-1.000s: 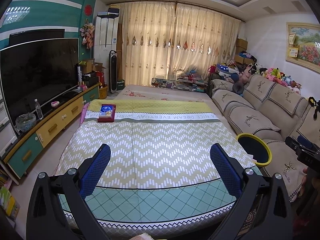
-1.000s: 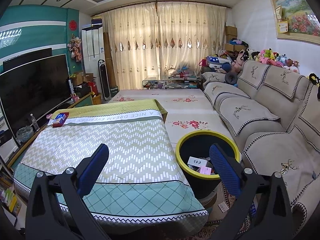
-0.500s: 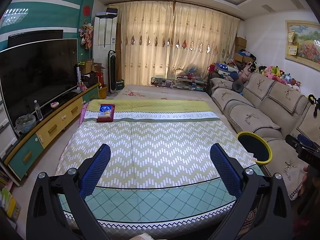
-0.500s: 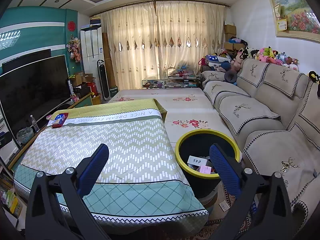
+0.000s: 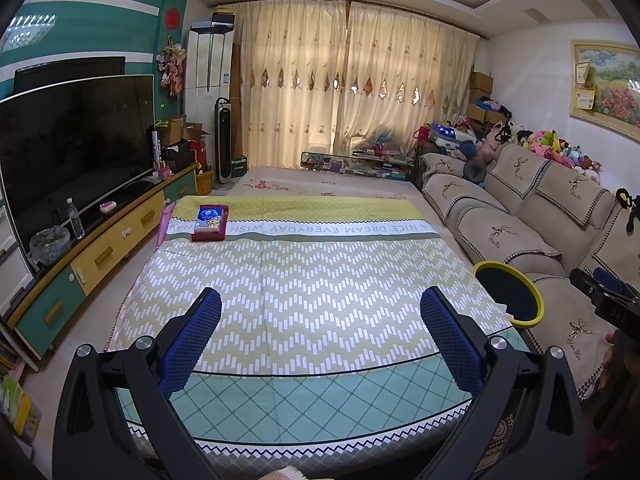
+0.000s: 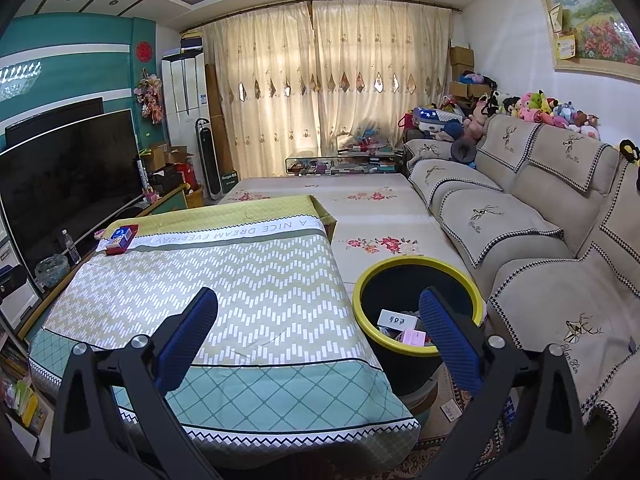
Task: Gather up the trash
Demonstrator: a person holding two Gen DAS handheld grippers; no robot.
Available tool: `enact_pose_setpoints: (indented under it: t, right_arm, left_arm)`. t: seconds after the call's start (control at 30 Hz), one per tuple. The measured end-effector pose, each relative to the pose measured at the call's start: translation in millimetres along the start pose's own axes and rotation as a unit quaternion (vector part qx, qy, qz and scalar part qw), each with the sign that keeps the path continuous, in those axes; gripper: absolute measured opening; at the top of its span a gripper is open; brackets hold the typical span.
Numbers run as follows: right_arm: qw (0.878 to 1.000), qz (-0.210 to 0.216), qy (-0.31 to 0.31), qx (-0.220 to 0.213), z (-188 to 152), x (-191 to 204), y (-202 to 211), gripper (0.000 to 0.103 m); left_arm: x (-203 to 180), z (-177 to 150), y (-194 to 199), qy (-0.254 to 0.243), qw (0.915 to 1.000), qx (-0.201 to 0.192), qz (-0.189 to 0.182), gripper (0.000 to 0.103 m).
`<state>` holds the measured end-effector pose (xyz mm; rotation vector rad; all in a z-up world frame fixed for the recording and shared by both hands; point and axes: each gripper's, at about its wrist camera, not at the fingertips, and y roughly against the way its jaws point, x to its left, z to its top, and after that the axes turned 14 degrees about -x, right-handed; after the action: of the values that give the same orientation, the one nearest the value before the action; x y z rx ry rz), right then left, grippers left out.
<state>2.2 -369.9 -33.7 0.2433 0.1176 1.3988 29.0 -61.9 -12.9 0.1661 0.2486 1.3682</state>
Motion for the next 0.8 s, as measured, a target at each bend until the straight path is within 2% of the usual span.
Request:
enact_pose_setpoints:
  t: [0.8]
  right_arm:
    - [1.0, 0.001, -0.002, 0.003, -1.0, 0.2, -3.5, 0.096]
  left_arm:
    - [-1.7, -3.6, -1.5, -0.001, 1.0, 0.002, -0.003, 0.098]
